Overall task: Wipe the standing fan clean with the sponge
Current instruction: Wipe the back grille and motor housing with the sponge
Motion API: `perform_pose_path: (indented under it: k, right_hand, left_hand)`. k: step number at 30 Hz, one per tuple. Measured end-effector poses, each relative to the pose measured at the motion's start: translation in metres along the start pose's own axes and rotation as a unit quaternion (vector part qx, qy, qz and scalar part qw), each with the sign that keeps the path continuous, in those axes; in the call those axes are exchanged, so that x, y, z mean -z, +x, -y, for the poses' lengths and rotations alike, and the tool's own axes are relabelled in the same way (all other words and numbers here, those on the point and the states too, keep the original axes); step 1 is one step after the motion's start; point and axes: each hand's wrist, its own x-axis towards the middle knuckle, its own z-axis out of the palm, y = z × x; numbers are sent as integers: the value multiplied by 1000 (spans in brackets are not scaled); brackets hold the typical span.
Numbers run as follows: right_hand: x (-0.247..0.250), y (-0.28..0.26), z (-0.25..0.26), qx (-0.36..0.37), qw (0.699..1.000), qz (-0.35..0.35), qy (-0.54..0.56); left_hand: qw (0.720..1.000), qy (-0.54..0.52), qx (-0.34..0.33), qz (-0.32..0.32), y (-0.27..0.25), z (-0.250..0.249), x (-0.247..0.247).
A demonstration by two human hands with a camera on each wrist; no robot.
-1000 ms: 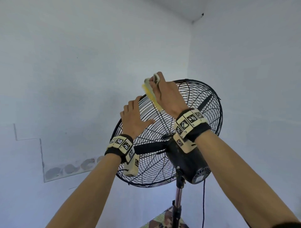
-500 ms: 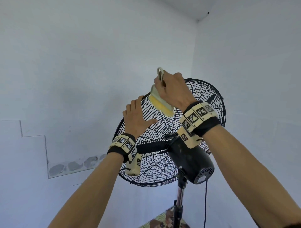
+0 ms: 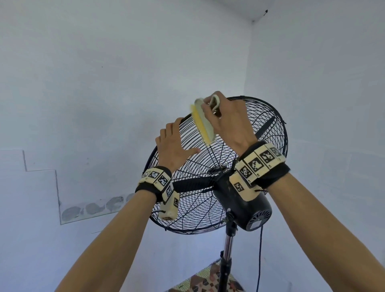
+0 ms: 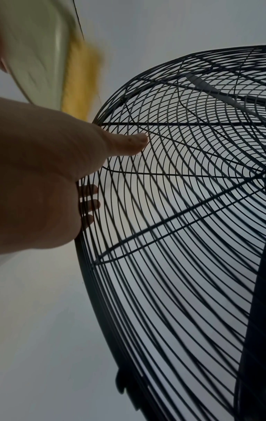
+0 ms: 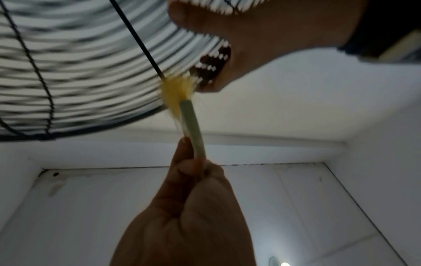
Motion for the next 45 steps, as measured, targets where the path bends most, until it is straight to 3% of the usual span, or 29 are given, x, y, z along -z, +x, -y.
perform_pose_path:
  k: [4,9,15,20,22,27,34,40,45]
  right_hand:
    - [0,-41,-6,-2,999,-26,24]
    - [-12,-104,-22,30,999,26,-37]
    - [-11,-94,-19,74,994,-49,-63]
    - [-26,-137,-41,45,996,41,-70]
    - [-23,-148,-47,33,996,46,-76]
    - [-16,-125,-29,58,995,-54,-67]
    - [-42,-162,-45,18,993,47,-108]
    - [-34,-149,-30,58,991,-40,-117]
    - [-47,-164,-44,1,990,26,-137]
  left_hand:
    - [1000,-2,3,4,2,-1,-2]
    - [1000,-4,19,8,1,1,0]
    - [1000,-8,11,10,0,-4,0]
    - [999,-18,23,21,1,0,4]
    - [999,-25,22,26,1,0,5]
    - [999,-30,20,22,2,-5,0]
    - [998,-37,36,31,1,-2,9]
    - [998,-41,28,33,1,-8,6]
    - [998,-50,35,33,0,-3,12]
